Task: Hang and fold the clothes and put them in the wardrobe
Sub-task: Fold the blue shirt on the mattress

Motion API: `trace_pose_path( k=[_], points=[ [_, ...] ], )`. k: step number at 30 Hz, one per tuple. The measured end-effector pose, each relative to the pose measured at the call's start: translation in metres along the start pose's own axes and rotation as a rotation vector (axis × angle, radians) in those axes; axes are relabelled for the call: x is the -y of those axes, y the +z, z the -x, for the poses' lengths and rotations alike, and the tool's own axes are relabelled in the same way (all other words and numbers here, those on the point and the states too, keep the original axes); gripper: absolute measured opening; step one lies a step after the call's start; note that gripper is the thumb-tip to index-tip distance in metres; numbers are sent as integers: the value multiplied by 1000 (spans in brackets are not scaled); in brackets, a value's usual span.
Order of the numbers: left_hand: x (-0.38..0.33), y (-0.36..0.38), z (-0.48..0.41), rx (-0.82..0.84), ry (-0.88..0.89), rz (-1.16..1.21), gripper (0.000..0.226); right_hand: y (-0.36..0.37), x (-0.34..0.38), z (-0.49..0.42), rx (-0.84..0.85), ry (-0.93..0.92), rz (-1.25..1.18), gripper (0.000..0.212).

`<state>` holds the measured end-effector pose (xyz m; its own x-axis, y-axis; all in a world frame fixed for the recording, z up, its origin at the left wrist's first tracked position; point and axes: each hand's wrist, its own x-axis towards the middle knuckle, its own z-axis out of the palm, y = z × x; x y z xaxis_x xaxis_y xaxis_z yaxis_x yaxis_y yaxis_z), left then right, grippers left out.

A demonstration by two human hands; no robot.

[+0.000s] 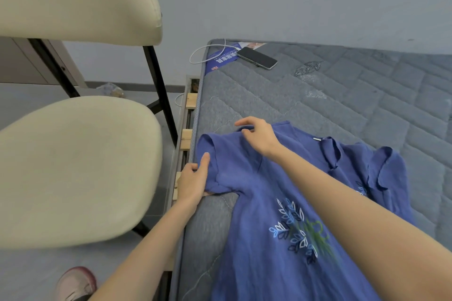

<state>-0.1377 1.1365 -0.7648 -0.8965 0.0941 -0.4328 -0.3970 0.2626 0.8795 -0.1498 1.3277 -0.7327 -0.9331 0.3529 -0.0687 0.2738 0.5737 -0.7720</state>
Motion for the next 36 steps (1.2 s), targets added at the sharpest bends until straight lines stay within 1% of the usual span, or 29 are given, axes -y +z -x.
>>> trace_pose_path(
  k=[1, 4, 7, 9, 11, 13, 15, 16, 18, 20, 23, 25, 27, 29, 31, 32, 33, 34, 36],
  points=[
    [-3, 0, 5, 36, -5, -1, 41, -1, 3, 1, 30, -22, 34, 35],
    [-4, 1, 17, 128, 39, -70, 36, 4, 17, -2, 142, -109, 142, 35],
    [7, -1, 21, 119, 87, -119, 27, 15, 31, -12, 309, -135, 279, 47],
    [14, -5, 19, 116, 102, -112, 24, 23, 34, -18, 449, -119, 455, 53],
    [17, -9, 17, 139, 125, -132, 22, 29, 35, -22, 494, -112, 571, 48],
    [19, -13, 17, 146, 135, -151, 21, 31, 35, -23, 440, -106, 553, 33],
    [19, -19, 16, 134, 138, -160, 21, 31, 37, -23, 331, -119, 502, 21],
    [17, -21, 17, 129, 147, -174, 21, 29, 38, -22, 271, -120, 427, 16],
    [10, -23, 21, 114, 193, -189, 24, 21, 40, -19, 175, -96, 192, 8],
    [-1, -23, 28, 107, 289, -173, 31, 8, 41, -13, 114, -84, 41, 12],
    [-16, -14, 41, 153, 448, -191, 40, -21, 35, -2, 7, -87, 4, 25],
    [-23, -3, 51, 191, 518, -258, 45, -41, 26, 10, -60, -29, -44, 32],
    [-26, 12, 63, 252, 575, -317, 47, -60, 10, 24, -103, 33, -10, 31],
    [-26, 28, 72, 394, 614, -396, 45, -75, -13, 39, -118, 100, 107, 26],
    [-23, 40, 79, 570, 624, -470, 37, -89, -38, 53, -88, 195, 242, 25],
    [-20, 45, 82, 604, 625, -490, 31, -94, -48, 59, -66, 241, 298, 27],
    [-18, 49, 84, 576, 632, -495, 26, -98, -57, 65, -60, 276, 328, 31],
    [-17, 53, 83, 484, 646, -507, 21, -100, -63, 69, -72, 290, 335, 34],
    [-17, 55, 81, 197, 655, -565, 17, -99, -67, 73, -129, 257, 311, 33]
  ],
)
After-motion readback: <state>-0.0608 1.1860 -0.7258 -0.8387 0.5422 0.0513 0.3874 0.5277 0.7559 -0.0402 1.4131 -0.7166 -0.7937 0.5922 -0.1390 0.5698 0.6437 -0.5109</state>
